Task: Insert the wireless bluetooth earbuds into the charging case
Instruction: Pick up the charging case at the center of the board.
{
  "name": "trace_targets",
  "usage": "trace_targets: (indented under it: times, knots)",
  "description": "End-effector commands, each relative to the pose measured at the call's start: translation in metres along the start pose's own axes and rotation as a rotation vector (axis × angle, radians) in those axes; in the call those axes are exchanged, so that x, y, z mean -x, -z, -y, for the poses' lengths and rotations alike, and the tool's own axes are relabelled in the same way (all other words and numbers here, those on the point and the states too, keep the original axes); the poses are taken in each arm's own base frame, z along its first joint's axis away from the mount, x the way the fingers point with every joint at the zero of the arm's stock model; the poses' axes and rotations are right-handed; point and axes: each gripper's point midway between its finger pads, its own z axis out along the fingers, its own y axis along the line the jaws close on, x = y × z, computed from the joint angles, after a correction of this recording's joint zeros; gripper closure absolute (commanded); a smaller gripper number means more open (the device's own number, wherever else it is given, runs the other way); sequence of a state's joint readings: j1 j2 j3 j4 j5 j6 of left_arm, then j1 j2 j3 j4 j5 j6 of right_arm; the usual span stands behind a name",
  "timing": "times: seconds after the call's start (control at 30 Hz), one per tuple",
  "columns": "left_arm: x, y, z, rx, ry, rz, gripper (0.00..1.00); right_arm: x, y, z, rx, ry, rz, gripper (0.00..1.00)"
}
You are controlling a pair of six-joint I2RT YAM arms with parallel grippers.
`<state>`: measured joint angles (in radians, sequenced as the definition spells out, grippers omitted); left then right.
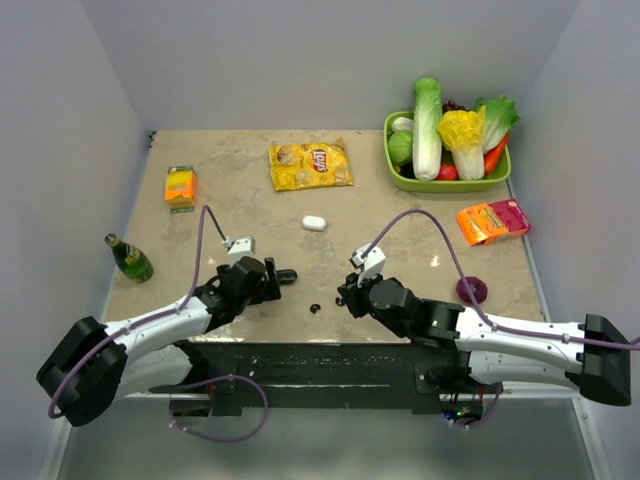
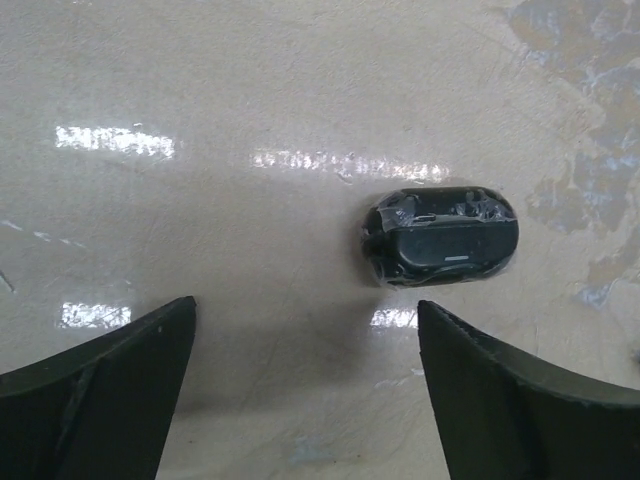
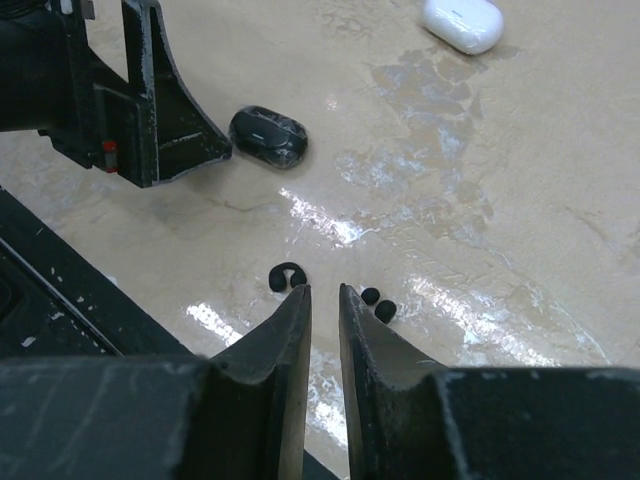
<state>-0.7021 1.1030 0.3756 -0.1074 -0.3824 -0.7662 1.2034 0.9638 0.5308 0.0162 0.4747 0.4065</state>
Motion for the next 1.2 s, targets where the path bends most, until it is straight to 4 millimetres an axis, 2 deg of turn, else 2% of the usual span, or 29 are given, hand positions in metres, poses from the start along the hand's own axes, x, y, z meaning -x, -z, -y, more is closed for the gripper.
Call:
trace_targets:
  times: [0.0, 0.17, 0.43, 0.9, 1.17]
  knots:
    - [0.011, 0.006, 0.004, 0.022, 0.037, 0.006, 0.00, 0.011, 0.003, 0.005, -0.022, -0.003, 0.038, 0.77]
    - [0.006, 0.002, 0.028, 0.000, 0.053, -0.016, 0.00, 0.011, 0.004, 0.005, -0.025, -0.007, 0.035, 0.67]
    - [-0.008, 0.003, 0.064, -0.017, 0.034, -0.022, 0.00, 0.010, 0.009, 0.013, -0.047, -0.012, 0.038, 0.60]
    - [-0.021, -0.028, 0.056, 0.176, -0.024, -0.071, 0.01, 0.012, 0.012, 0.015, -0.055, -0.012, 0.042, 0.52]
    - [-0.034, -0.032, 0.036, 0.260, -0.098, -0.105, 0.04, 0.010, 0.013, 0.018, -0.064, -0.008, 0.041, 0.51]
